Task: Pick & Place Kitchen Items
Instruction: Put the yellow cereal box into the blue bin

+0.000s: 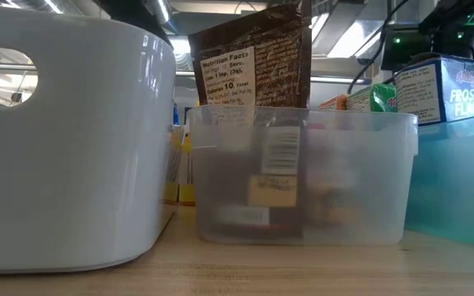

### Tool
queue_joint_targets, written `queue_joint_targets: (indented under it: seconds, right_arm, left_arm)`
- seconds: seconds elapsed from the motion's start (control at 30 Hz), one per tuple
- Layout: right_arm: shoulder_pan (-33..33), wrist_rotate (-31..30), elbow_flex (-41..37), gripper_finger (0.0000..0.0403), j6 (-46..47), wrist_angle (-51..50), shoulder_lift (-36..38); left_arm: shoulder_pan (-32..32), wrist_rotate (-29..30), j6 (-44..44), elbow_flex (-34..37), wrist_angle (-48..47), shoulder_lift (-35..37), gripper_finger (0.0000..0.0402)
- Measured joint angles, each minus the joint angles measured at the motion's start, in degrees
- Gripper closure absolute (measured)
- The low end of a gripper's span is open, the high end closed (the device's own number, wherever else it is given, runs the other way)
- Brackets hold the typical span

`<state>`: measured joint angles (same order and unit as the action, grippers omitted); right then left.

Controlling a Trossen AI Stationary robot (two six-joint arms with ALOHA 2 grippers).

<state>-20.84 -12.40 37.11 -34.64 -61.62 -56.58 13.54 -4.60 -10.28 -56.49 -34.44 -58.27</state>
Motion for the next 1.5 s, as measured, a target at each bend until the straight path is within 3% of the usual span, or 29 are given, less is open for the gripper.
queue_joint_targets:
  seconds: [0.33, 0.63, 1.03, 1.5]
  right_arm:
    - [0.7, 0.5, -0.9, 0.0190, 6.6, 2.7, 0.0]
    - [0.7, 2.5, -0.9, 0.0190, -3.4, -1.0, -0.9]
    - [1.2, -4.4, -0.9, 0.0190, -3.5, 1.1, -13.1]
    - [2.6, -8.3, -0.7, 0.0190, -1.6, 7.1, -20.6]
  left_arm:
    - [0.0, 0.0, -0.6, 0.0, 0.0, -1.1, 0.0164]
    - [0.0, 0.0, -0.1, 0.0, 0.0, -1.1, 0.0164]
    - [0.0, 0.0, 0.1, 0.0, -0.1, -1.1, 0.0164]
    - [-0.3, -4.6, -0.8, 0.0, -0.1, -1.1, 0.0164]
